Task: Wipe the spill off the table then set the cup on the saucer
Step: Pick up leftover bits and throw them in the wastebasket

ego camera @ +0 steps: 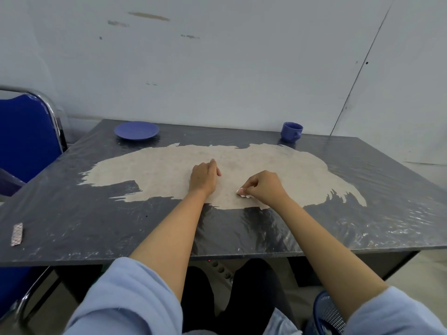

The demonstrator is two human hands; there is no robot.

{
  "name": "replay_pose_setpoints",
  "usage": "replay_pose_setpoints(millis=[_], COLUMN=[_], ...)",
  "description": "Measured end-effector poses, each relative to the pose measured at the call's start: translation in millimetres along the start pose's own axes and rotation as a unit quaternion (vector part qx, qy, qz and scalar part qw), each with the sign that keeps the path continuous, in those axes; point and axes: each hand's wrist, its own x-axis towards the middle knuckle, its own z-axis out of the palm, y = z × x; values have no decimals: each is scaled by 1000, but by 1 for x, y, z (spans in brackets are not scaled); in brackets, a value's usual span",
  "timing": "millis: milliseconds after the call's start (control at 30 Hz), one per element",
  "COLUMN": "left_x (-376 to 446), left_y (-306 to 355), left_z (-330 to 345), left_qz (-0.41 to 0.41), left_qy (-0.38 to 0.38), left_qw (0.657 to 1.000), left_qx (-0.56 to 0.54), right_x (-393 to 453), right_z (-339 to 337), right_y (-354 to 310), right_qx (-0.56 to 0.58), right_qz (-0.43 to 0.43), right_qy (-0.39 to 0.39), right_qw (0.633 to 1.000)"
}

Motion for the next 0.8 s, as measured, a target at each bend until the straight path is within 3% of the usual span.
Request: replay_pose_setpoints(millis=[100,233,400,567,800], left_x=[2,10,10,1,-3], left_y=[0,6,12,18,8], left_z=[0,-5,-4,6,10], left_qz=[-25,-60,-60,-39,-28], left_qy=[-21,-81,-83,-59,-23], left_qw=[999,994,993,991,994], left_qx=[5,32,52,116,104], right_x=[-5,-10,-14,-3,27], right_z=[-3,-17,-40,-51,-39], right_y=[3,13,22,25,6], right_qx=[40,181,291,199,99], right_qz=[21,118,215,230,136], right_qy=[-27,-96,-67,-11,24], right_qw=[999,972,930,953,985])
